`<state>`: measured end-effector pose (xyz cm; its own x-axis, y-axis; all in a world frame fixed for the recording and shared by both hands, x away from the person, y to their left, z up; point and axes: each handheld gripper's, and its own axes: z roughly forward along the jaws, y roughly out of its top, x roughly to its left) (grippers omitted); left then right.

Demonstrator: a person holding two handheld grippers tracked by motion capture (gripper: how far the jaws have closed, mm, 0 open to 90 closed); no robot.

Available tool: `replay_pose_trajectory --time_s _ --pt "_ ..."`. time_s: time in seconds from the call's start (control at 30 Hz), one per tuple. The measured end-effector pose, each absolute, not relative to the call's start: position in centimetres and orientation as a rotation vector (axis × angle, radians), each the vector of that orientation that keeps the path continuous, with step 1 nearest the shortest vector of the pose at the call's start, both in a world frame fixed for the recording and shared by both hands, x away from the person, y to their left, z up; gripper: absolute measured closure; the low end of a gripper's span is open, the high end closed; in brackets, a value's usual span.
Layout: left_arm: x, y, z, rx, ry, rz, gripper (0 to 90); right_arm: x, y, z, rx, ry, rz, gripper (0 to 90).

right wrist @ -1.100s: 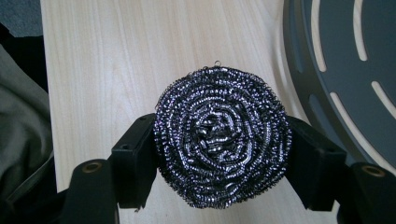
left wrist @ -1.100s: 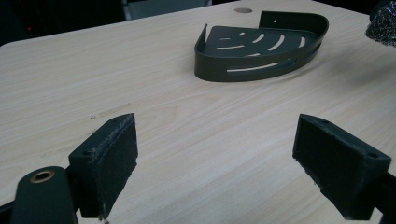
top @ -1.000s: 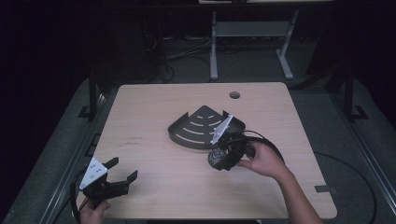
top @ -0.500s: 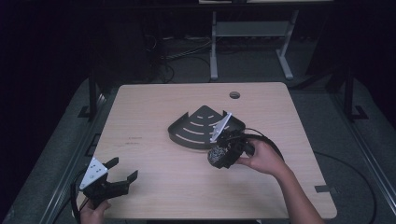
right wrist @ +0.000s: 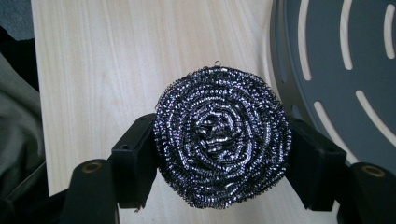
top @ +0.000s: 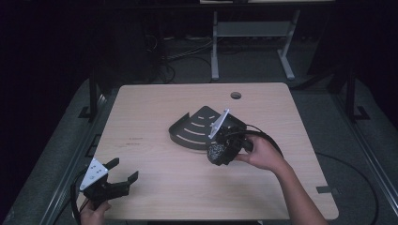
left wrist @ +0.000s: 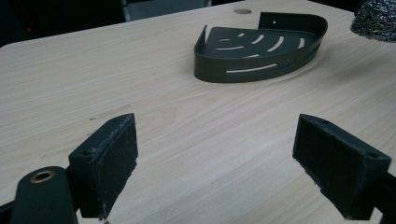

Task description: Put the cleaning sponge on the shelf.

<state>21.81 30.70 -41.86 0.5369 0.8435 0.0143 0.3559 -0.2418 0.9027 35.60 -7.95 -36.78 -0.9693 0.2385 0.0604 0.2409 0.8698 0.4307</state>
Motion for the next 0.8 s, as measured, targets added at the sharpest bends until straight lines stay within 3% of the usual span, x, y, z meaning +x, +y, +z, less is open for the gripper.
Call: replay_pose_trajectory --time_s 0.8 --pt "21.9 30.5 -41.9 1.83 0.988 0.641 13.2 37.5 -7.3 -36.1 -0.387 -3.017 -0.698 32.2"
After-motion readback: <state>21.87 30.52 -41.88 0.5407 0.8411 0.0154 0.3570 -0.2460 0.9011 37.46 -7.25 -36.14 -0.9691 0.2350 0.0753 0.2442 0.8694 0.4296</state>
